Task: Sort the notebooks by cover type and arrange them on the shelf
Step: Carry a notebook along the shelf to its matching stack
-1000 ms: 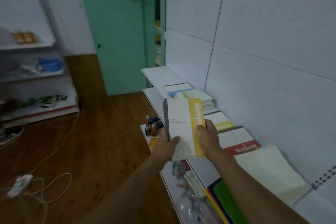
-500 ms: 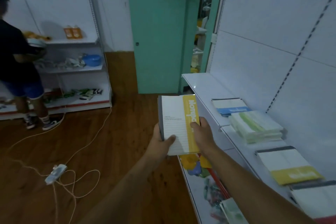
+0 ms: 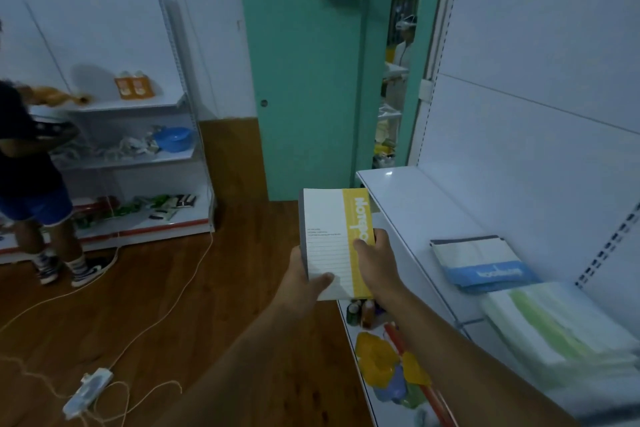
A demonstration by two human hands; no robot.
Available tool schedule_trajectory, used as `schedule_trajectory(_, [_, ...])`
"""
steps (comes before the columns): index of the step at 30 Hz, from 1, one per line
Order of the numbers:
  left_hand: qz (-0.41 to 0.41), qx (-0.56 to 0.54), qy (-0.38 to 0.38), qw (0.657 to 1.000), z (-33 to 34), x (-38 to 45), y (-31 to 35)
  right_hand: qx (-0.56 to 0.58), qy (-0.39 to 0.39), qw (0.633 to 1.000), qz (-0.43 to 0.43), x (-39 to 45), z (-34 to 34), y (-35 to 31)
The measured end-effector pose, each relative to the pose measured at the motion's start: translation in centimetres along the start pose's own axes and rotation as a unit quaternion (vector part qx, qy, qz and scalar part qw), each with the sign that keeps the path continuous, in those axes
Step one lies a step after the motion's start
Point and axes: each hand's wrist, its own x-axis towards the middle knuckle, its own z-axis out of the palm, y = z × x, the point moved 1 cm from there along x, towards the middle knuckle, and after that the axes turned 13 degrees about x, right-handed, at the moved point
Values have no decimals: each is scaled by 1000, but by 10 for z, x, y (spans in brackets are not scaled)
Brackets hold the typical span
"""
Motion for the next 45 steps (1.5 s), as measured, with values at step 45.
schedule_trajectory(45, [426,448,-451,644,405,-45,87,-188,573,743,290,-147,-357,128])
